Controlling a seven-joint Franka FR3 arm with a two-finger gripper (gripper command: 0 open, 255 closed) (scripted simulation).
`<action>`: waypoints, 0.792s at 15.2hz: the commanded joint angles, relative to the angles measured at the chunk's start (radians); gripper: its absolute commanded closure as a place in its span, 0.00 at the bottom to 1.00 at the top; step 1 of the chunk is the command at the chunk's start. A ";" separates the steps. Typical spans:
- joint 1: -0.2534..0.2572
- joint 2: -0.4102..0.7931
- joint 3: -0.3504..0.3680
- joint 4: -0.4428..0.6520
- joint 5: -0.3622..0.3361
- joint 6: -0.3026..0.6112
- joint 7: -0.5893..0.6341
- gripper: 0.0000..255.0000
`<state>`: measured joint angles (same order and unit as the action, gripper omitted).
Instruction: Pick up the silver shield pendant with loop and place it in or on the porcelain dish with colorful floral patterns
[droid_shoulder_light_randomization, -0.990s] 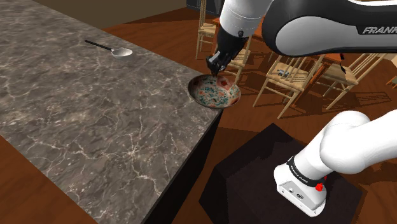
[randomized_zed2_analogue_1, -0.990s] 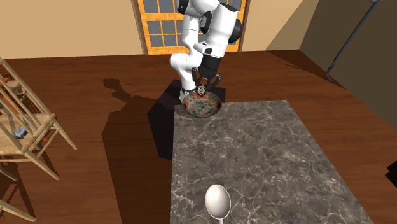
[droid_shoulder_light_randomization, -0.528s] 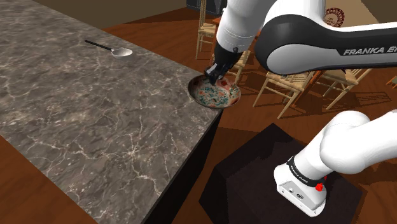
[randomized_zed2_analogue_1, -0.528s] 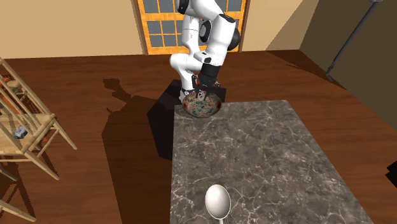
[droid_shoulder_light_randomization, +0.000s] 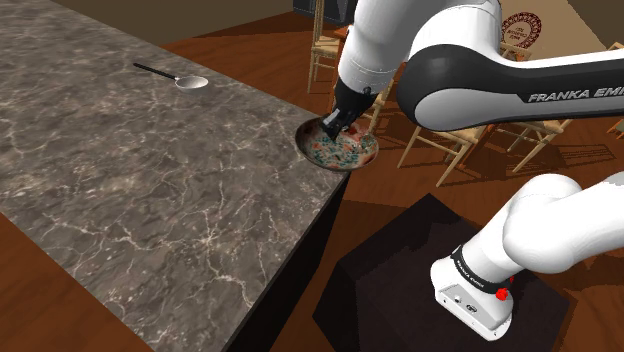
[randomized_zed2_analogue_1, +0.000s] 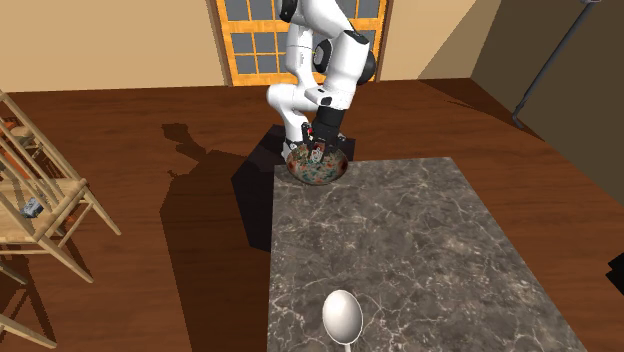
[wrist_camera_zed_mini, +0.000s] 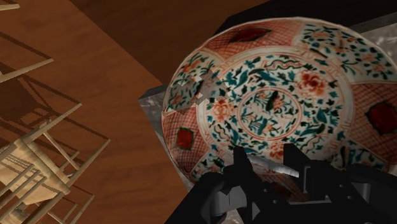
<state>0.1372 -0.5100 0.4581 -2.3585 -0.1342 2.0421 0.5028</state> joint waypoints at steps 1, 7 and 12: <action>0.000 0.000 0.000 0.000 0.000 0.000 0.000 1.00; 0.000 0.000 0.000 0.000 0.000 0.000 0.000 0.00; 0.015 -0.031 0.001 0.099 0.019 -0.130 -0.012 0.00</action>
